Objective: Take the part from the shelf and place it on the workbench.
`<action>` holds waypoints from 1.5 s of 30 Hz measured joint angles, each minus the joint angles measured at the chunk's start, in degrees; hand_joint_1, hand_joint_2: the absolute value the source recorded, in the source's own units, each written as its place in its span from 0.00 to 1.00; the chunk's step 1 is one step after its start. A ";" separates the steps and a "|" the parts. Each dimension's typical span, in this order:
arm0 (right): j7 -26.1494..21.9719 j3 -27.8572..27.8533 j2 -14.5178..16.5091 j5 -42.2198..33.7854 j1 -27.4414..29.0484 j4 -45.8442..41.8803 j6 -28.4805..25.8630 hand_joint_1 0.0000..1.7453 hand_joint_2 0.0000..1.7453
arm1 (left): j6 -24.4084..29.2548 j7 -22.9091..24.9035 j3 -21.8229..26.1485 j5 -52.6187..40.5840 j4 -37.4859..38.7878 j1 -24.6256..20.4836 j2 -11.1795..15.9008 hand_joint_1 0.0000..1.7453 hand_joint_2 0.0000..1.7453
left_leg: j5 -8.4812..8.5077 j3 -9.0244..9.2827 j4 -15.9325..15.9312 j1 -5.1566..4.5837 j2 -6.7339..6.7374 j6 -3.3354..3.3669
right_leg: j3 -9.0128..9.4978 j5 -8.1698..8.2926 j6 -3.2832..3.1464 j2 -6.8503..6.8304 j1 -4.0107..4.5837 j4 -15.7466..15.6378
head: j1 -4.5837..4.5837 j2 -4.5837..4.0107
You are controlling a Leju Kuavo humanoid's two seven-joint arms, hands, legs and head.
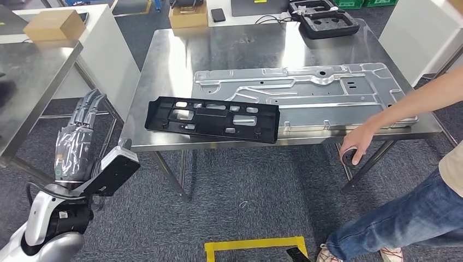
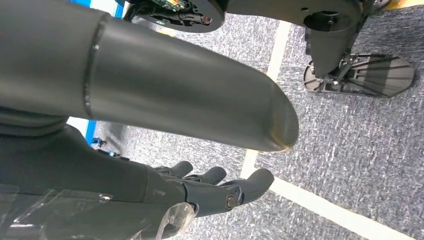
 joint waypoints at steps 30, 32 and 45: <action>0.31 -0.75 0.17 -0.48 0.26 0.25 0.71 0.00 0.00 | 4.15 -8.85 -1.01 16.02 1.84 -1.07 -3.79 0.00 0.00 | -0.34 -2.56 2.84 0.25 0.06 -1.03 | 0.10 0.25 -0.30 -0.02 0.26 -0.32 | -0.15 -0.01; 0.31 -0.79 0.43 -0.47 0.25 0.27 0.71 0.00 0.00 | 4.22 -8.89 -0.95 16.11 1.94 -1.45 -3.97 0.00 0.00 | 1.34 3.95 -6.95 -0.58 0.09 0.72 | -0.45 1.16 -0.07 0.05 0.11 -0.50 | -0.15 -0.01; 0.31 -1.18 0.77 -0.15 0.67 0.61 0.69 0.00 0.00 | 4.45 -7.85 -2.00 14.41 2.62 -1.41 -4.54 0.00 0.00 | 7.72 1.35 -13.56 -0.69 0.27 1.45 | -2.57 -5.49 2.84 -0.03 -0.11 13.28 | 0.17 0.00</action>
